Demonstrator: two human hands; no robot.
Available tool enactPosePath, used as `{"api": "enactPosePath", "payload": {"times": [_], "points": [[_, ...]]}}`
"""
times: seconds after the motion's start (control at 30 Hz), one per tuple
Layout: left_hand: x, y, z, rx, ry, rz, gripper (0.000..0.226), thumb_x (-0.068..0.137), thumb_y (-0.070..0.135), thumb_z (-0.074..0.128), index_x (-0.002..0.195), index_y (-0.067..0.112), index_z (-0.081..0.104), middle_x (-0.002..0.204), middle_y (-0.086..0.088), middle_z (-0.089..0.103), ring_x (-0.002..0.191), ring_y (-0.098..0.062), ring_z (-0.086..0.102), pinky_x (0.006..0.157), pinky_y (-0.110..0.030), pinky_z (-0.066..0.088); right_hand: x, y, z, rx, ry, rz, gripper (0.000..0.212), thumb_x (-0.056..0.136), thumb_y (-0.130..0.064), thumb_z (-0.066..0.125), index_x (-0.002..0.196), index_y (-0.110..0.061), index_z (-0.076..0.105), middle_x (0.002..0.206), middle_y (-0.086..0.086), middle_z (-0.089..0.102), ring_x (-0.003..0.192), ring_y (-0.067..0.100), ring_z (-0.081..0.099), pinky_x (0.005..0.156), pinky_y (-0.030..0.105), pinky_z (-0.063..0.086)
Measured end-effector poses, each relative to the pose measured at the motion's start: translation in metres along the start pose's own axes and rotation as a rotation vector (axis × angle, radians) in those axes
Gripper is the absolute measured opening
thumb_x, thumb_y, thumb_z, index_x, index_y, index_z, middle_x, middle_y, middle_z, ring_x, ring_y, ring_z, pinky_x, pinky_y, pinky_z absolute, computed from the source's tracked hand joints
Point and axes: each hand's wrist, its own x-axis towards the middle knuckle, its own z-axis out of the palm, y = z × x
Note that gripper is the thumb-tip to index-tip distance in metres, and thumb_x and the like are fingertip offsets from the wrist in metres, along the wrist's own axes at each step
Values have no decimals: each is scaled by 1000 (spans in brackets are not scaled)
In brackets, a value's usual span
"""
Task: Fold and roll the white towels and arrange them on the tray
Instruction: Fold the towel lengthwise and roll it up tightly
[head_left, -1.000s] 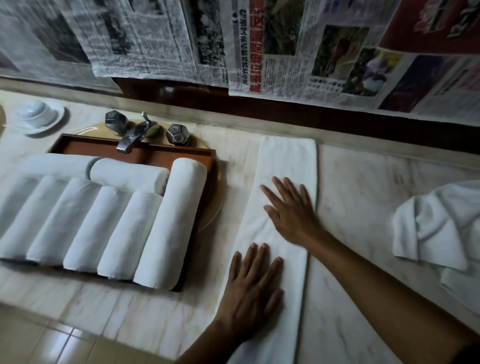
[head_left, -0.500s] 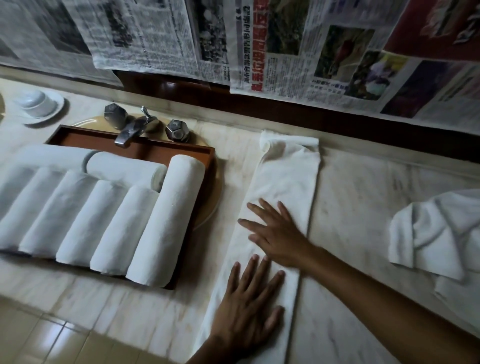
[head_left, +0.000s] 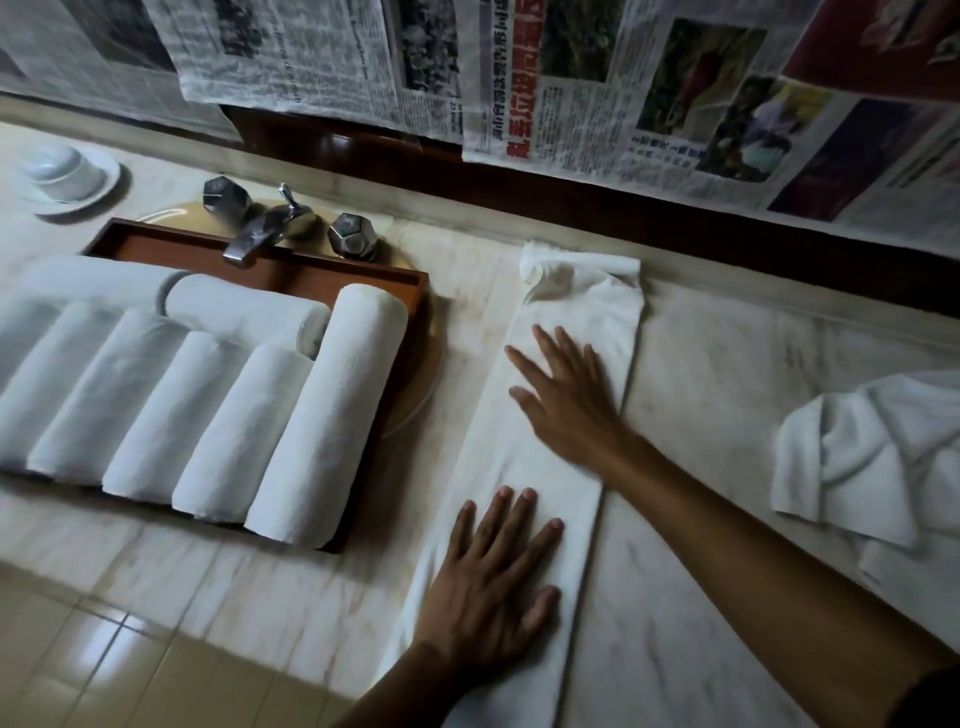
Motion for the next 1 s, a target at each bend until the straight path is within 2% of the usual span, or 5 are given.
{"api": "enactPosePath", "payload": {"times": [0.17, 0.37, 0.53, 0.7, 1.0], "points": [[0, -2, -1, 33, -44, 1, 65, 105, 56, 39, 163, 35, 19, 172, -2, 10, 159, -26, 6, 121, -58, 19, -50, -14, 20, -81, 0, -87, 59, 105, -60, 28, 161, -43, 22, 172, -5, 9, 159, 22, 3, 125, 54, 7], [-18, -9, -11, 45, -70, 91, 66, 105, 59, 39, 163, 34, 18, 172, -2, 9, 159, -27, 5, 123, -62, 19, 9, 31, 5, -155, 61, -59, 61, 103, -62, 28, 158, -37, 35, 170, 4, 22, 158, 31, 12, 122, 61, 17], [-24, -8, -10, 46, -77, 95, 69, 103, 60, 44, 162, 34, 22, 172, -2, 12, 158, -27, 7, 120, -62, 23, 3, 5, 3, -103, 183, -106, 60, 99, -39, 59, 156, -30, 41, 168, 13, 26, 155, 37, 18, 121, 61, 20], [-24, -11, -9, 43, -92, 112, 70, 101, 62, 45, 162, 34, 24, 171, -4, 12, 158, -28, 8, 119, -63, 24, -62, -20, 23, -76, -35, -397, 55, 105, -50, 35, 159, -41, 30, 172, 0, 16, 159, 26, 8, 126, 49, 9], [-20, -9, -13, 8, -44, 122, 72, 98, 63, 51, 161, 34, 29, 170, -4, 18, 157, -28, 15, 118, -62, 30, 55, 51, -8, -162, -6, -148, 65, 103, -68, 23, 161, -39, 22, 171, -4, 17, 158, 19, 11, 126, 52, 14]]}}
